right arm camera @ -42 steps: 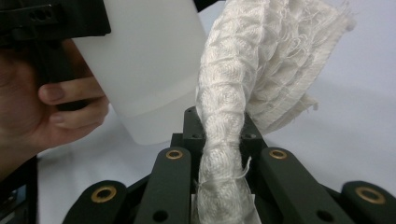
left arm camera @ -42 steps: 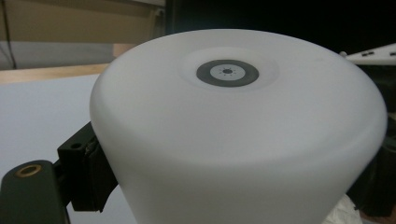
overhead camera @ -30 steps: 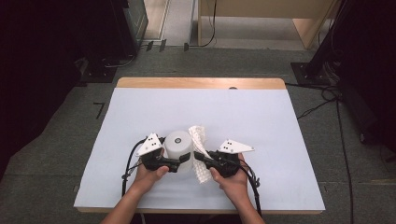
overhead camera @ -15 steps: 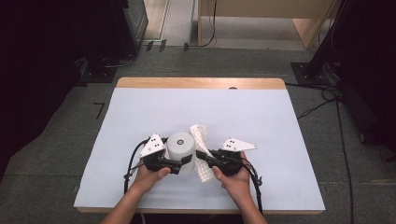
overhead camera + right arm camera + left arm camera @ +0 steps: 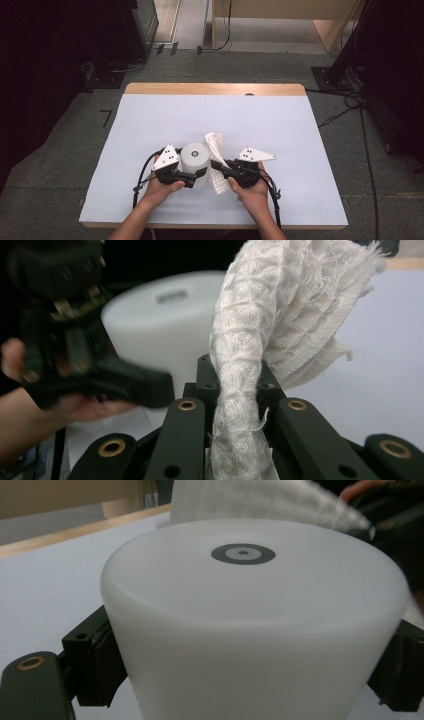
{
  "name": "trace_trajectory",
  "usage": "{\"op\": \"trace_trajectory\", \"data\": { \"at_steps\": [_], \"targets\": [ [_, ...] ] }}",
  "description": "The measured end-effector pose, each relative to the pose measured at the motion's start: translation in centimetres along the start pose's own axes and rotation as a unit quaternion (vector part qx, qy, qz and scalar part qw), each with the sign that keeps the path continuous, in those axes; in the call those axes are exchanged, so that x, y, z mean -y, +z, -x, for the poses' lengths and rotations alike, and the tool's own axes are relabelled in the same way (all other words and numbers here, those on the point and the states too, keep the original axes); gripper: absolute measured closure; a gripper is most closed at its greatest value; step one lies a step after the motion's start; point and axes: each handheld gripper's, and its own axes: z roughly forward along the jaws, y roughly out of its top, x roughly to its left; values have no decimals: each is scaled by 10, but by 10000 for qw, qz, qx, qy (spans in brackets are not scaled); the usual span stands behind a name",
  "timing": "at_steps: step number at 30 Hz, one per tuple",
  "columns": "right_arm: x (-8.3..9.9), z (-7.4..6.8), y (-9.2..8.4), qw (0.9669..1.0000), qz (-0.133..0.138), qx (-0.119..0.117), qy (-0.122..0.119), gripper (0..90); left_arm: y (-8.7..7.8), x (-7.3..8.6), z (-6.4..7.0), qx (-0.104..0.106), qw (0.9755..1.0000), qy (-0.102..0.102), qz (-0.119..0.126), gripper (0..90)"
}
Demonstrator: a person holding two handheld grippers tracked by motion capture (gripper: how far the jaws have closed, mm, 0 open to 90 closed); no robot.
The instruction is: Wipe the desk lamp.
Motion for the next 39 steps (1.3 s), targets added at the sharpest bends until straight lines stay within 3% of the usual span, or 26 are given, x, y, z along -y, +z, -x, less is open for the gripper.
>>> {"op": "trace_trajectory", "data": {
  "at_steps": [4,7,11,19,22,26,28,35,37,39],
  "targets": [
    [-4,0,-7,9998,175,-7,-70,798,5,2,3,-298,9993,173,-114,90],
    [-3,4,-7,9999,161,30,-53,798,6,4,3,-452,9984,296,-136,90],
    [1,8,-6,9999,80,102,14,798,5,6,1,-504,9982,296,-104,89],
    [7,16,-5,9998,4,180,77,797,4,8,6,-732,9973,60,-17,49],
    [8,19,-6,9997,-2,219,124,797,5,8,14,-945,9955,46,31,39],
    [11,20,-5,9996,-42,266,128,797,12,9,27,-1524,9883,4,-28,46],
    [12,20,-4,9995,-97,269,104,796,13,9,28,-1656,9862,4,-30,66],
    [19,19,4,9992,-286,239,111,796,7,7,17,-1274,9918,-72,-43,89],
    [20,18,7,9992,-333,227,77,796,2,6,11,-1048,9943,-194,92,90],
    [22,16,10,9990,-390,193,75,796,-4,2,8,-955,9949,-209,255,90]
  ]
}}
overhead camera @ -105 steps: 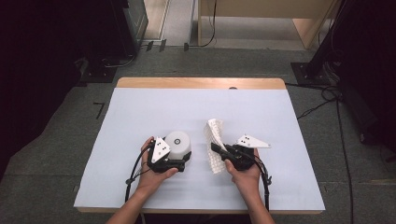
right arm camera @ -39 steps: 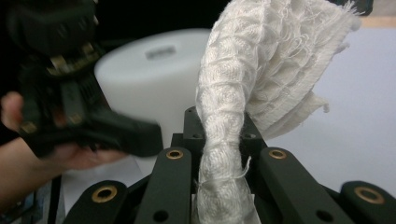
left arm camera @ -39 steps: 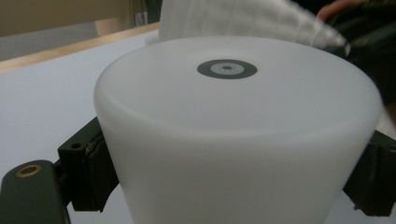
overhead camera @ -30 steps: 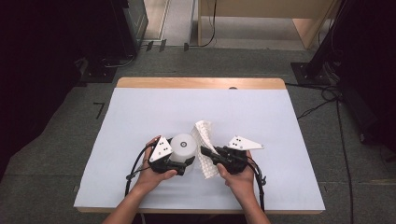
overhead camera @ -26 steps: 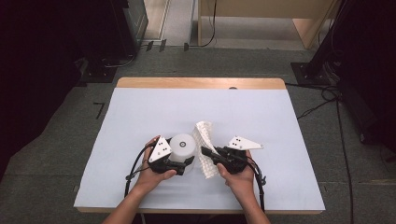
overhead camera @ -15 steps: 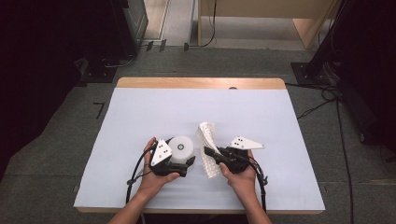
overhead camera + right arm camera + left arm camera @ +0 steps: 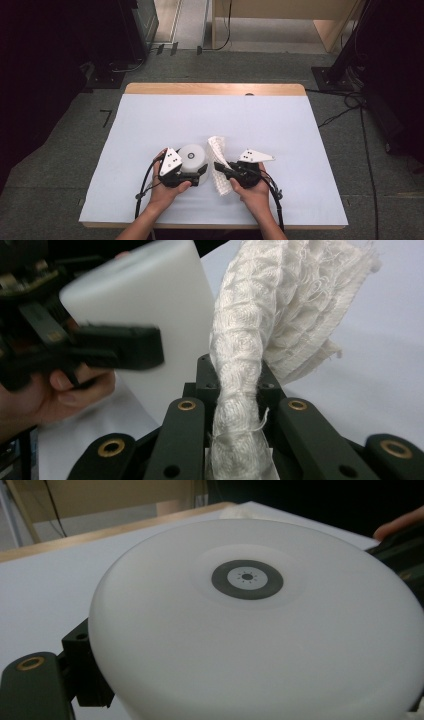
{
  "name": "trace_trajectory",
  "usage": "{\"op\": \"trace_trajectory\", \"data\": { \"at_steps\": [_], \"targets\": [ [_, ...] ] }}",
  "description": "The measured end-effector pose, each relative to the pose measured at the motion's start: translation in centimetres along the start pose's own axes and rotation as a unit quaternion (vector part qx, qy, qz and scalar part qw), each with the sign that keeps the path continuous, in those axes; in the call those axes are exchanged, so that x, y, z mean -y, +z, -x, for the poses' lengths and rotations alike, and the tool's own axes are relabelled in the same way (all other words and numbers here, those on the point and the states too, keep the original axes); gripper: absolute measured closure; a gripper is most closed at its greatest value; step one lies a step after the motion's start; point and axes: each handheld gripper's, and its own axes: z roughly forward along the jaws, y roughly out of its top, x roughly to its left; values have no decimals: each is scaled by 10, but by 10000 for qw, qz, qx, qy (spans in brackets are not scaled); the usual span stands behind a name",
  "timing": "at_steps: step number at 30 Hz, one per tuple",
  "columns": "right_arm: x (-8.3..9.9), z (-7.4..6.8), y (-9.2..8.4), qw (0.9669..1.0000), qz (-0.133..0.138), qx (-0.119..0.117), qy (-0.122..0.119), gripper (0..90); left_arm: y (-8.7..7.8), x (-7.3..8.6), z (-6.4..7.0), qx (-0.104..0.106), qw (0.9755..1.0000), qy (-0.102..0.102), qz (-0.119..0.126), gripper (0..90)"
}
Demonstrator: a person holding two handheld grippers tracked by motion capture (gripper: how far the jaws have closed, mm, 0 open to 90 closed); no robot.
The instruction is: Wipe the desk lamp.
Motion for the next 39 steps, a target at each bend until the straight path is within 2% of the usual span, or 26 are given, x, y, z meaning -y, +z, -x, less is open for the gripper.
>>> {"op": "trace_trajectory", "data": {
  "at_steps": [4,6,10,14,20,22,28,32,34,37,39],
  "targets": [
    [4,-5,9,9999,-104,-79,-15,797,-9,-7,-7,249,9992,-118,289,90],
    [4,-8,11,9999,-104,-126,-27,798,-10,-8,-9,259,9991,-116,300,90],
    [2,-12,11,9998,-42,-213,-26,798,-7,-5,-11,296,9993,-100,190,90],
    [-4,-14,7,9997,82,-218,-38,798,1,-1,-1,300,9994,154,-13,90],
    [-17,-14,-11,9985,478,-269,-86,799,4,0,4,424,9987,272,-54,90],
    [-17,-15,-11,9983,487,-302,-102,799,2,-2,2,467,9987,209,25,90],
    [-4,-12,6,9994,82,-332,-39,799,-11,-11,-16,534,9978,-217,315,91],
    [2,-16,16,9992,-166,-350,-100,799,-16,-13,-25,471,9976,-317,401,91],
    [1,-17,17,9991,-157,-379,-143,799,-15,-11,-25,458,9981,-266,326,91],
    [-4,-20,12,9990,-22,-411,-191,800,-8,-7,-18,514,9986,15,102,91],
    [-9,-20,7,9990,77,-330,-307,800,-3,-6,-14,547,9985,86,49,91]
  ]
}}
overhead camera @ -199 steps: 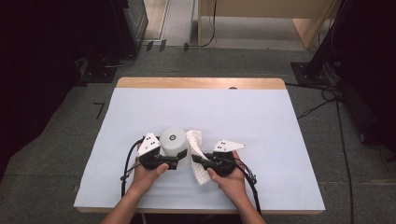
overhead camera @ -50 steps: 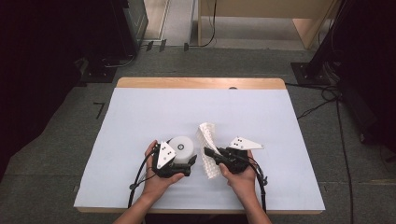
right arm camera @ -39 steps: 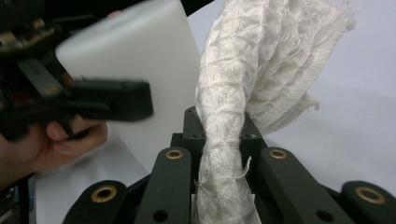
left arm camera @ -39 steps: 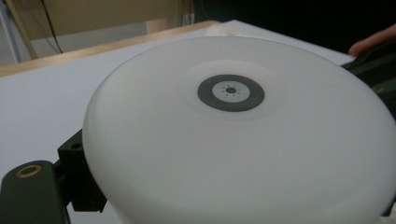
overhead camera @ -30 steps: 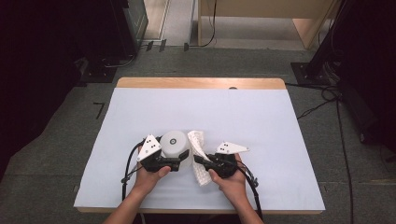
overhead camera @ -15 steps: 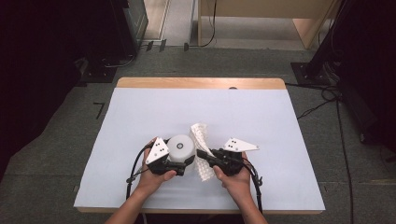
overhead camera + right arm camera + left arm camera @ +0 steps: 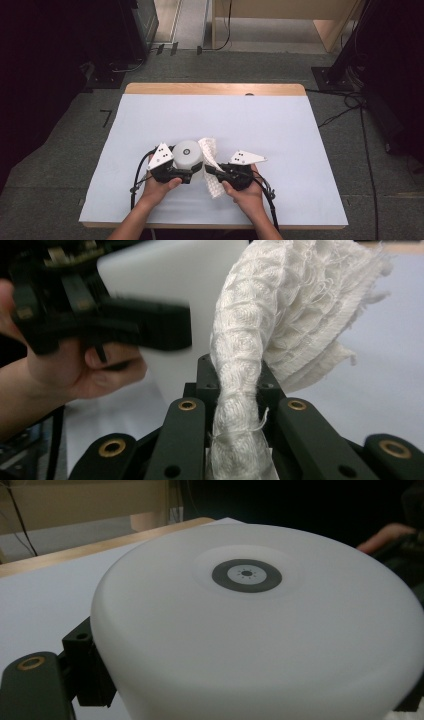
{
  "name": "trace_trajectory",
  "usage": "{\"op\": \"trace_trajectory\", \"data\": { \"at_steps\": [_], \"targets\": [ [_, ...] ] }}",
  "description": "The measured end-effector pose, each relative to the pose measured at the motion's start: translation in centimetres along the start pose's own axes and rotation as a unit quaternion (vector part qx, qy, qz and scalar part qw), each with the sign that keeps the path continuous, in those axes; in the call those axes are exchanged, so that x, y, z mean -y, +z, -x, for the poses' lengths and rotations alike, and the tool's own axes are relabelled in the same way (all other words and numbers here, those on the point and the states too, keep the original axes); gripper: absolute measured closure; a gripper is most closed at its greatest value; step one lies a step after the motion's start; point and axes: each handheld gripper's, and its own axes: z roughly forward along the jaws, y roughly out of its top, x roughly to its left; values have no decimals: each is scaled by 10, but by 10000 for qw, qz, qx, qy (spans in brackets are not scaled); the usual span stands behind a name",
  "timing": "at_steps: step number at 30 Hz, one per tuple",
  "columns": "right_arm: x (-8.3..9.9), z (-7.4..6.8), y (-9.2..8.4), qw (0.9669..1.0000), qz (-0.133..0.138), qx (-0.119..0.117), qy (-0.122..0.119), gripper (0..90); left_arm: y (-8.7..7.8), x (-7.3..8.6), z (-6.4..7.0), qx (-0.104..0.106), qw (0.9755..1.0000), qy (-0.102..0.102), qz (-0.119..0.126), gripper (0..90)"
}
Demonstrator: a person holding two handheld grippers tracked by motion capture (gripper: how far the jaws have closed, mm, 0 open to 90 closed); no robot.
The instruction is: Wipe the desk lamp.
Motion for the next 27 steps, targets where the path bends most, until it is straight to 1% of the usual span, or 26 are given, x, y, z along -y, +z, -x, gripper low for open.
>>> {"op": "trace_trajectory", "data": {
  "at_steps": [1,2,3,5,7,8,9,11,13,16,18,19,20,21,22,23,25,26,27],
  "targets": [
    [-3,1,-3,9999,59,38,-82,800,3,1,1,29,10000,31,-39,91],
    [-6,2,-8,9998,168,26,-98,800,5,2,1,-9,10000,72,-66,90],
    [-7,3,-11,9997,219,39,-88,799,7,3,2,-102,9998,120,-105,90],
    [-11,7,-19,9993,324,146,-96,799,9,4,3,-189,9994,274,-138,90],
    [-11,11,-25,9988,392,274,-56,799,9,6,2,-256,9991,319,-141,89],
    [-10,14,-27,9987,397,332,3,799,9,6,2,-278,9990,316,-147,88],
    [-9,15,-28,9985,407,369,40,799,9,7,2,-309,9989,299,-167,88],
    [-7,18,-28,9983,387,416,94,799,11,9,2,-354,9985,328,-240,88],
    [-5,19,-26,9985,333,416,134,799,12,11,0,-330,9985,308,-319,87],
    [-4,19,-23,9989,297,368,80,799,11,11,0,-326,9985,296,-321,86],
    [-3,19,-21,9990,271,360,58,799,11,11,1,-363,9984,305,-312,84],
    [-2,20,-22,9990,245,363,78,799,10,11,2,-394,9984,286,-290,68],
    [-2,21,-22,9990,242,374,82,799,9,10,3,-512,9980,245,-265,15],
    [-2,22,-22,9989,260,380,92,799,6,10,4,-582,9981,135,-182,0],
    [-2,23,-22,9988,261,398,117,799,5,10,6,-660,9977,60,-129,0],
    [-2,24,-23,9988,260,398,132,798,5,11,8,-751,9971,48,-134,0],
    [-2,25,-23,9987,275,408,141,798,4,13,13,-818,9966,21,-127,0],
    [-3,26,-23,9987,273,413,149,798,4,14,16,-947,9954,-12,-140,0],
    [-3,26,-23,9987,273,413,149,798,4,14,16,-947,9954,-12,-140,0]
  ]
}}
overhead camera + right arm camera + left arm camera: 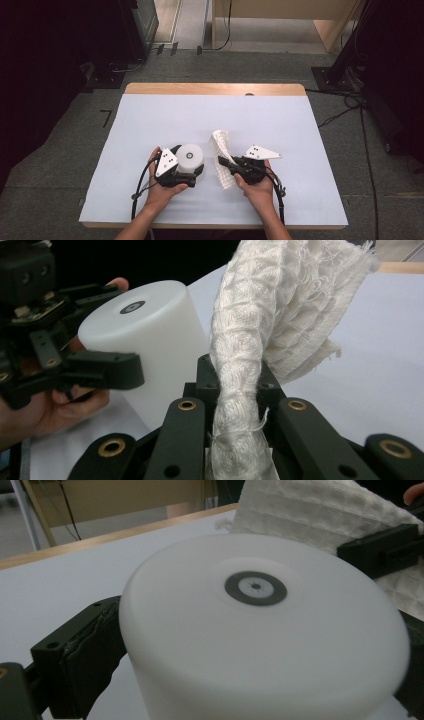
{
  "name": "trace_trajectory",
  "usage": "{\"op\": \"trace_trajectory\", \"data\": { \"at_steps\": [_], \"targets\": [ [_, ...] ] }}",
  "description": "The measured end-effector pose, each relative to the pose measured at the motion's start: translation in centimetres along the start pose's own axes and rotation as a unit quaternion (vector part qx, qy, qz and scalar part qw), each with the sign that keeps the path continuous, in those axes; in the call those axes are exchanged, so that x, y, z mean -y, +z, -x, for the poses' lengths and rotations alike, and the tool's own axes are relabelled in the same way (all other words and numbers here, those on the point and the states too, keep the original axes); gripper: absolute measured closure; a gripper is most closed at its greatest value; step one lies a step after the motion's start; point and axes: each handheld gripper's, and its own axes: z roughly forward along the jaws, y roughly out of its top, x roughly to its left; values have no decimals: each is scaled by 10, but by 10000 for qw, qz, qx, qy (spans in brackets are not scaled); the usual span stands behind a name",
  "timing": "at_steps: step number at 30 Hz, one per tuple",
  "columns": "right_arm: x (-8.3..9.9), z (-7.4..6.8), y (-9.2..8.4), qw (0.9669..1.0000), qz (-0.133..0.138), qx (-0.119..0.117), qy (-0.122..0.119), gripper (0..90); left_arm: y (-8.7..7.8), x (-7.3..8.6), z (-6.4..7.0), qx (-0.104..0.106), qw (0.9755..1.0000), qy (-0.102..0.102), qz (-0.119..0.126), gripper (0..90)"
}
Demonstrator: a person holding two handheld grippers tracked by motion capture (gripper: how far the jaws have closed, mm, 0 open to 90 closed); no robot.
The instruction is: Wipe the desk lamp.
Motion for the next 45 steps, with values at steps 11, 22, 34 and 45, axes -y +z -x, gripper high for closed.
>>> {"op": "trace_trajectory", "data": {
  "at_steps": [11,22,34,45],
  "targets": [
    [5,0,8,9999,-167,-17,-20,797,8,5,17,-717,9969,75,-324,83],
    [16,-18,30,9982,-505,-309,-98,798,-10,-10,-14,365,9982,-423,239,87],
    [6,-23,22,9990,-210,-392,-38,800,1,-3,-8,649,9977,-152,-90,89],
    [1,-23,15,9988,-119,-466,-100,799,-2,-8,-12,771,9966,-275,103,89]
  ]
}}
